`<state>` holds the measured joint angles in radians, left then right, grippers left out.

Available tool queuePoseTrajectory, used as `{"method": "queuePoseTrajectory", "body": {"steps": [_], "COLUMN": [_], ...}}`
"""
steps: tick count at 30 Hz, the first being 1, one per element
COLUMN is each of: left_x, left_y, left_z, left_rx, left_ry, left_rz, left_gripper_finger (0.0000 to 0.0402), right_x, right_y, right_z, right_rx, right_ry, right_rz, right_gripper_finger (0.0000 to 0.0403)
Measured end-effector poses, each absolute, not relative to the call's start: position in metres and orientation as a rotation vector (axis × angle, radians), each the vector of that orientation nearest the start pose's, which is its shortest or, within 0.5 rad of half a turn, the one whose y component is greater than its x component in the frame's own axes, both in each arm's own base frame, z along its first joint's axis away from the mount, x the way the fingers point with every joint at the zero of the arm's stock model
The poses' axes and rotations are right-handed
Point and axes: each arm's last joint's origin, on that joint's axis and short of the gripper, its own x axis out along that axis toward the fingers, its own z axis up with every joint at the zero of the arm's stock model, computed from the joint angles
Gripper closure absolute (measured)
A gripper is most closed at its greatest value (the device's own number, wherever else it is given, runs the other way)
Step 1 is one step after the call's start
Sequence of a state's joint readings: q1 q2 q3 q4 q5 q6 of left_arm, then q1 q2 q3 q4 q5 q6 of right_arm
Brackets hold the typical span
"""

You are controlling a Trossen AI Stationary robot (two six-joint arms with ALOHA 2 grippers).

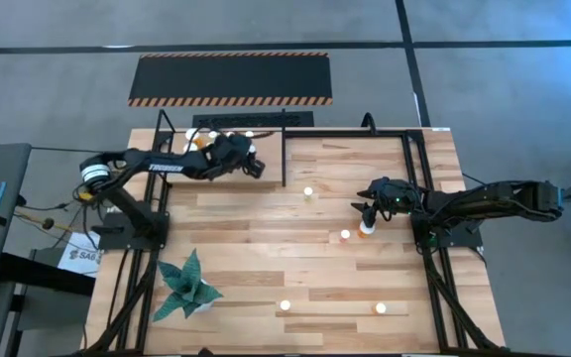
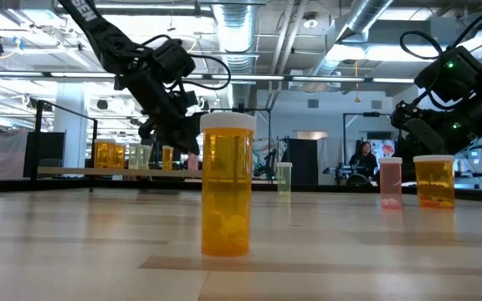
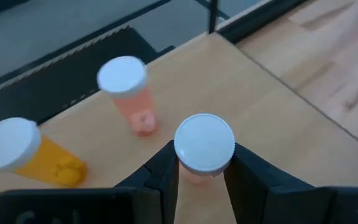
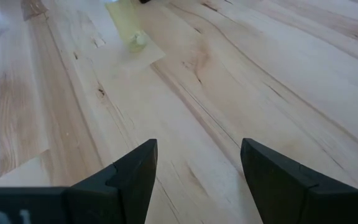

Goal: Pick and place medicine bottles onto shelf by color
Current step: Put the bottom pink pill bottle aligned with the other pink pill bottle on the shelf

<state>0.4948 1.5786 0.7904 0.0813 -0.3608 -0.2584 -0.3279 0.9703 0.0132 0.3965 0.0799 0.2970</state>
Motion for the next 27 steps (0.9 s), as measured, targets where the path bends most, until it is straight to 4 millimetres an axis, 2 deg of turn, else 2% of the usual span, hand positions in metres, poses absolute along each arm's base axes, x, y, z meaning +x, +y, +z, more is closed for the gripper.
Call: {"method": "queuePoseTrajectory", "body": {"steps": [9, 27], "left_x": [0.2646, 0.263], "left_y": [0.1671, 0.1666], "left_z": [0.175, 0.1737], "left_rx": [-0.298, -0.318], "left_ry": [0.609, 0.638], "left_rz": [0.961, 0.935], "left_gripper_finger": [0.0306, 0.0306], "right_x": [0.1344, 0.1344], "right_y": [-0.0482, -0.0482], "right_z": [0.1042, 0.1042], "right_rx": [0.355, 0.355], "right_ry": [0.498, 0.498], "right_rz": [-0.478, -0.478], "right_gripper_finger": [0.0147, 0.0147]}}
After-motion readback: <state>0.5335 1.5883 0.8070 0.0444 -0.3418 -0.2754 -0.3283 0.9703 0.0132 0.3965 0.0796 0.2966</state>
